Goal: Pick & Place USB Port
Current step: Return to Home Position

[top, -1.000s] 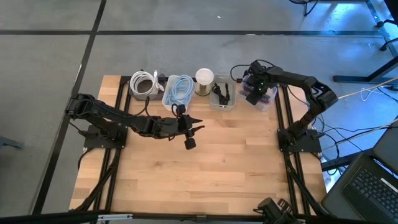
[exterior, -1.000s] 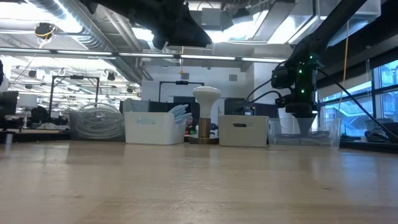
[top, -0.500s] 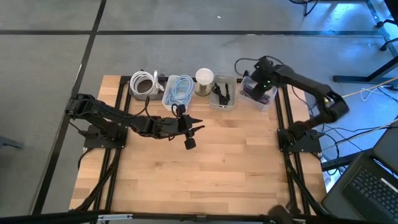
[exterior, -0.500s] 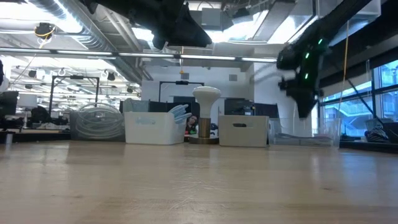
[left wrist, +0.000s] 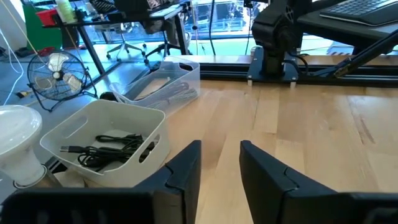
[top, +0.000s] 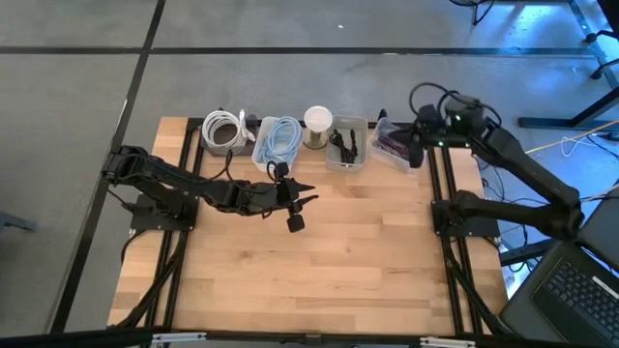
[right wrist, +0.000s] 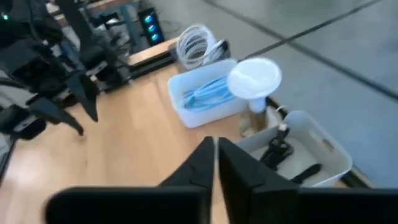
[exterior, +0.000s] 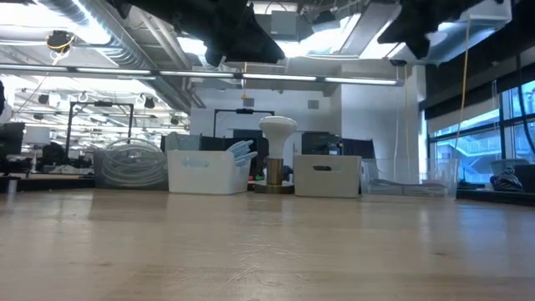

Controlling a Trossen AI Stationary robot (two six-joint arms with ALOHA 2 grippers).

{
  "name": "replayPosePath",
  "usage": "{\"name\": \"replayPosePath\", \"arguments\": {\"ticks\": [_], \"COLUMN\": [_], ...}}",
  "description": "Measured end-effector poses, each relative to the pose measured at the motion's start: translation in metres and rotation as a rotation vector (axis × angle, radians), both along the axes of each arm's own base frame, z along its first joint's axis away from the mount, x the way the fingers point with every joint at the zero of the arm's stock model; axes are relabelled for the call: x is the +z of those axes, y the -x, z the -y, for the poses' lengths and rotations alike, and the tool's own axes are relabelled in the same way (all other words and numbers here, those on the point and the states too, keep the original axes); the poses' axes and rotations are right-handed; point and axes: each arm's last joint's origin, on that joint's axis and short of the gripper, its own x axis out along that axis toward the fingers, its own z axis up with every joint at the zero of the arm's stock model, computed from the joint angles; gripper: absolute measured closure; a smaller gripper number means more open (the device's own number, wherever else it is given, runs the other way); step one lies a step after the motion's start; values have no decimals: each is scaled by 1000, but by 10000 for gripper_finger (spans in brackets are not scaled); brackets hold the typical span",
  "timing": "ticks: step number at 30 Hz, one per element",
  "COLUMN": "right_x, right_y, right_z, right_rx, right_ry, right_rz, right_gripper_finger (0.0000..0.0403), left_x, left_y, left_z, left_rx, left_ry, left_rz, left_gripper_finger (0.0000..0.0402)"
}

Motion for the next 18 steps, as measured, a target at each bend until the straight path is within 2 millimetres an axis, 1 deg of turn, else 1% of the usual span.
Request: {"name": "replayPosePath", "arguments": {"ticks": [1, 3, 4, 6, 8, 11, 13, 16, 18], "right_x": [3, 5, 4, -5, -22, -59, -81, -102, -112], "right_y": [0, -2, -4, -8, -11, -11, -8, 2, 8], "right_z": [-6, -17, -22, -32, -42, -58, -67, -75, -79], "right_rx": [-7, -38, -48, -32, -5, 40, 61, 77, 100], "right_ry": [17, 54, 66, 76, 79, 74, 111, 182, 202], "right_rz": [9, -1, 0, 13, 36, 77, 113, 170, 216], "right_gripper_finger": [385, 396, 396, 398, 400, 400, 401, 401, 401], "left_x": [0, 0, 0, 0, 0, 0, 0, 0, 0], "left_y": [0, 0, 0, 0, 0, 0, 0, 0, 0], "left_z": [0, 0, 0, 0, 0, 0, 0, 0, 0], "left_rx": [0, 0, 0, 0, 0, 0, 0, 0, 0], "left_ry": [0, 0, 0, 0, 0, 0, 0, 0, 0], "left_rz": [0, 0, 0, 0, 0, 0, 0, 0, 0], "left_gripper_finger": [301, 303, 304, 303, 300, 298, 298, 298, 300]}}
